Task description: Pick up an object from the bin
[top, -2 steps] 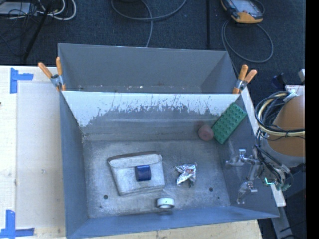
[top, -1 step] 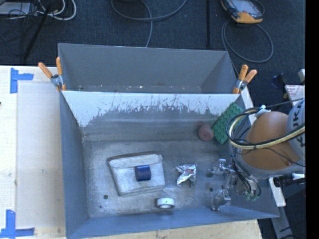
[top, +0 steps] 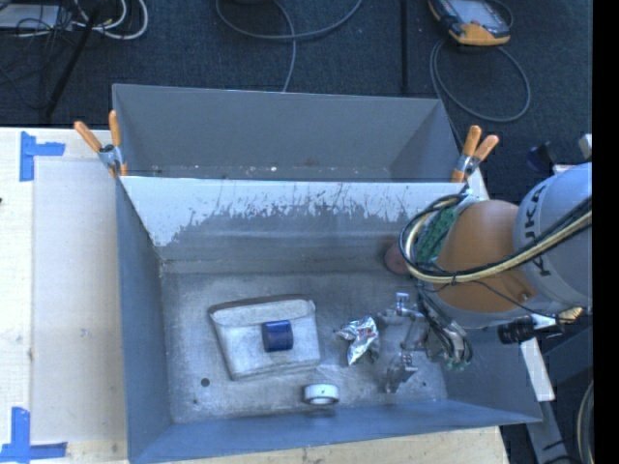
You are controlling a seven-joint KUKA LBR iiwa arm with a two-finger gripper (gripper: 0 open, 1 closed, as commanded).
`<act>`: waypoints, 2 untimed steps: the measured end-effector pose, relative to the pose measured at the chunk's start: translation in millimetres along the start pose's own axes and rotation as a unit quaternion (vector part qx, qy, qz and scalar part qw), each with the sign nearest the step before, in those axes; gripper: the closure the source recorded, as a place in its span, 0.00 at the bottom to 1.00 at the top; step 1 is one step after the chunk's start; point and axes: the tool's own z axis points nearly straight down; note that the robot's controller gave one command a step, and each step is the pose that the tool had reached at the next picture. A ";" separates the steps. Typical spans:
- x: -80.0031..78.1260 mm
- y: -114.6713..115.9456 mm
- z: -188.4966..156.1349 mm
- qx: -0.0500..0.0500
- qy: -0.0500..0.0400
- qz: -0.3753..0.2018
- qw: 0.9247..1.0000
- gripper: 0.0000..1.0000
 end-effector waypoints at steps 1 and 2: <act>-34.0 58.6 -2.5 -0.001 -0.001 0.034 0.999 0.00; -24.3 93.2 -2.2 0.000 -0.003 0.134 0.991 0.00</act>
Offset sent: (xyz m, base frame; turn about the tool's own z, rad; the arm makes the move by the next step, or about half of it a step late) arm 0.0379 0.0512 0.0011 0.0714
